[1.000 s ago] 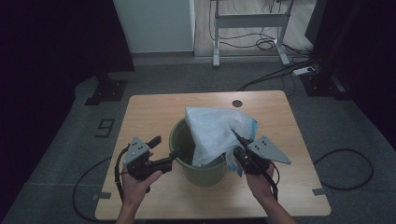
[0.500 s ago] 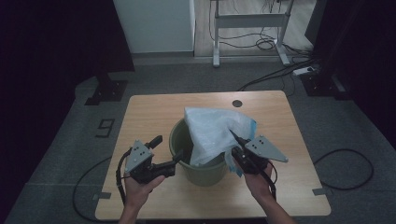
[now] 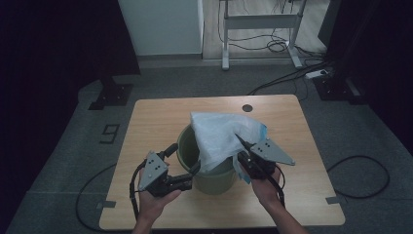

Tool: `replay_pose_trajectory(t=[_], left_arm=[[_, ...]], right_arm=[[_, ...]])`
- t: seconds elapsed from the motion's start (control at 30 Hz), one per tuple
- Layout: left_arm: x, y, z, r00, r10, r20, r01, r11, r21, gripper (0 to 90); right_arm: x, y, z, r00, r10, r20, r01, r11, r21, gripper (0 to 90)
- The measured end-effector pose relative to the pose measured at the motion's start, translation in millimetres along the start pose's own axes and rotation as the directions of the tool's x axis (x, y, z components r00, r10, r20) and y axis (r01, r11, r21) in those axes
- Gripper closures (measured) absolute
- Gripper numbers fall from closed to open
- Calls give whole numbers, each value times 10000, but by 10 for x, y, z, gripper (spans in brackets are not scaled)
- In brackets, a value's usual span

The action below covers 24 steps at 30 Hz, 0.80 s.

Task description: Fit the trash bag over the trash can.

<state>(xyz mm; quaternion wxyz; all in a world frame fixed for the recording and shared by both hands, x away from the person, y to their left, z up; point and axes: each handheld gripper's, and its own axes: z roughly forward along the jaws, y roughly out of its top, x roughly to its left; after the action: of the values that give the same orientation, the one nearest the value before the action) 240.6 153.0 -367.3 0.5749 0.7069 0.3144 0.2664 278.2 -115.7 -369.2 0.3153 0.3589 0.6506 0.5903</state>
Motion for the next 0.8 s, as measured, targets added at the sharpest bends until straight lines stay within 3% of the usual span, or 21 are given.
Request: replay_pose_trajectory(t=[0.27,0.4,0.43,0.47,0.53,0.57,0.63,0.67,0.7,0.73,0.8], left_arm=[[-100,-14,137,9999,140,53,-141,9995,281,147],[-146,-8,201,9990,341,-291,-331,9989,329,246],[-163,-6,213,9982,458,-389,-445,9984,347,301],[-192,-1,238,9973,612,-399,-592,9970,495,444],[-202,-1,250,9971,645,-392,-623,9965,561,553],[-210,-3,260,9967,662,-462,-635,9962,595,553],[-214,-7,268,9963,594,-620,-558,9967,588,681],[-214,-8,268,9965,461,-692,-424,9977,529,712],[-210,-8,266,9970,361,-679,-327,9982,503,712],[-207,-7,265,9975,272,-647,-240,9984,503,773],[-208,-8,272,9984,164,-546,-134,9983,563,811]], right_arm=[[65,20,94,9998,-150,-120,154,9992,367,846],[73,10,98,9997,-99,-211,107,9991,417,839],[74,5,97,9996,-115,-251,126,9991,413,834],[79,-9,85,9994,-116,-328,129,9992,379,824],[79,-25,70,9992,-146,-378,160,9992,370,808],[79,-25,70,9992,-146,-378,160,9992,370,808],[76,-39,52,9991,-139,-412,154,9992,376,785],[69,-55,31,9988,-99,-476,116,9993,353,712],[69,-55,31,9988,-99,-476,116,9993,353,712],[63,-92,-12,9978,81,-661,-68,9998,199,616],[63,-120,-39,9973,139,-718,-131,9998,116,586]])
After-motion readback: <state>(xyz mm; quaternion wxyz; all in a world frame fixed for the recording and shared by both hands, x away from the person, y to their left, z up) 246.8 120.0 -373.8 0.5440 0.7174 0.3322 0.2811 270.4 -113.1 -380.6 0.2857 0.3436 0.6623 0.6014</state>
